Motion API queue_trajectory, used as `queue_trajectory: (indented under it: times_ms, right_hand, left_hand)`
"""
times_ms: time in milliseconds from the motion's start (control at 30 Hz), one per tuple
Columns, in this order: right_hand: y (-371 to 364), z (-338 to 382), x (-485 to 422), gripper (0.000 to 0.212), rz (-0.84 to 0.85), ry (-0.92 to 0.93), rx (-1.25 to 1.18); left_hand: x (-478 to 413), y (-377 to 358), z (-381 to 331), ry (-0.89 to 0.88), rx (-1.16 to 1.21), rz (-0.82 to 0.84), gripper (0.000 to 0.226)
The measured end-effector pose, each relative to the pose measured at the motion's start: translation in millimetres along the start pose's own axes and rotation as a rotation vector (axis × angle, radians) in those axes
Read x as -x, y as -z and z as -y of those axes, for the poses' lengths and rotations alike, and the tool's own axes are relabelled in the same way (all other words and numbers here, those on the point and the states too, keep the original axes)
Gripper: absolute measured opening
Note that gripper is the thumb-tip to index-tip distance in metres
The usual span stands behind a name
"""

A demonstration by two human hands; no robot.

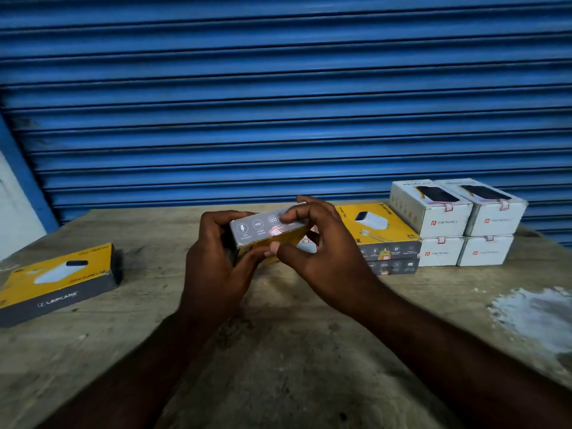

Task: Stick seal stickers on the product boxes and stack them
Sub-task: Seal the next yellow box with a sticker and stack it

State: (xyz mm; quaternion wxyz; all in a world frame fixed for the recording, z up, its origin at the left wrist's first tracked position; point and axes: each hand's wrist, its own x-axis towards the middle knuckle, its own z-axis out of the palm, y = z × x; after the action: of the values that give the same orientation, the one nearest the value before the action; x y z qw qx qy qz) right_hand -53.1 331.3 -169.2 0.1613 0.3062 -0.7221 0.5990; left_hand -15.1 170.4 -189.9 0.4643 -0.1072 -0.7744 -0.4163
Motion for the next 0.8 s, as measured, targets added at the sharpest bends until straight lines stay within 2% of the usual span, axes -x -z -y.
queue_trajectory:
  times_ms: [167,400,667,800]
  right_hand:
    - [0.7,5.4,6.3,0.018,-0.093,0.061,0.157]
    - [0.5,9.0,7.7,0.007,-0.136,0.071,0.140]
    - [-3.8,8.4,5.3,0.005,-0.175,-0.049,0.137]
    - [-8.1,6.6,7.8,0.011,-0.180,-0.049,0.131]
  left_hand:
    - [-0.2,0.9,-4.9,-0.081,-0.066,-0.023,0.052]
    - [-0.2,0.4,-9.6,-0.133,-0.104,-0.016,0.054]
    - [2.2,-1.6,-9.4,-0.122,-0.126,0.014,0.052]
    - [3.4,-1.8,-7.0,-0.114,-0.144,0.023,0.064]
